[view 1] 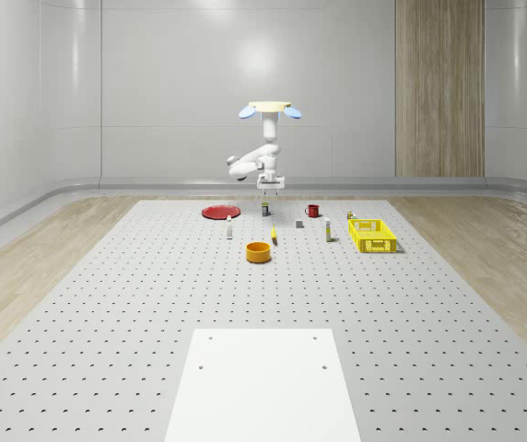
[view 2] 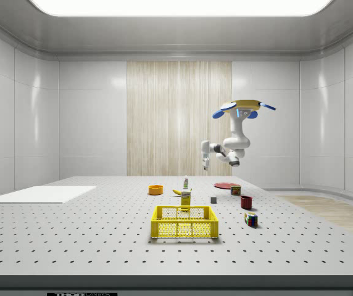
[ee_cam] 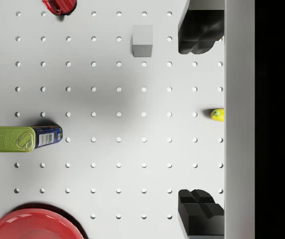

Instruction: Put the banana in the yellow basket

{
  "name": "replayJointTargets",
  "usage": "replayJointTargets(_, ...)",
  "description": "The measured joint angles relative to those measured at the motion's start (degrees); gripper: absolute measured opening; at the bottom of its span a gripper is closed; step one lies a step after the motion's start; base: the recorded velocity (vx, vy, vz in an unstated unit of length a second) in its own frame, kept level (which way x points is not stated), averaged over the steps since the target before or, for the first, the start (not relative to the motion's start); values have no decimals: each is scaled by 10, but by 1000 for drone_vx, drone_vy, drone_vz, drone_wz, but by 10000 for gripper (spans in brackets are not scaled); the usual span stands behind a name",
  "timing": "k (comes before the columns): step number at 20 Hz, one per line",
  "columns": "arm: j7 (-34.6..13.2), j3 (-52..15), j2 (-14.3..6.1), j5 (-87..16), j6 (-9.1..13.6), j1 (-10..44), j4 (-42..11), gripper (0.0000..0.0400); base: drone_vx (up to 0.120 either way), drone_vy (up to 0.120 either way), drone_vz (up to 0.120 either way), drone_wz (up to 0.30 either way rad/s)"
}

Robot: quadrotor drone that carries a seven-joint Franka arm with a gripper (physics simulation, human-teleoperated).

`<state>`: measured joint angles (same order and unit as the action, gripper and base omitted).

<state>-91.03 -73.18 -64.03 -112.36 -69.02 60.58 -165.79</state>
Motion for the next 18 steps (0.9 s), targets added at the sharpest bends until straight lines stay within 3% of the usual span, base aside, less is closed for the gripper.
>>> replayJointTargets(4,-5,-4,-12,6,-10,5,1,400,0,70,-120,0)
replayJointTargets(8,-9,-8,-24,12,-20,10,2,400,120,0,-20,0)
replayJointTargets(18,-18,-17,-51,27,-46,19,4,400,120,0,-88,0)
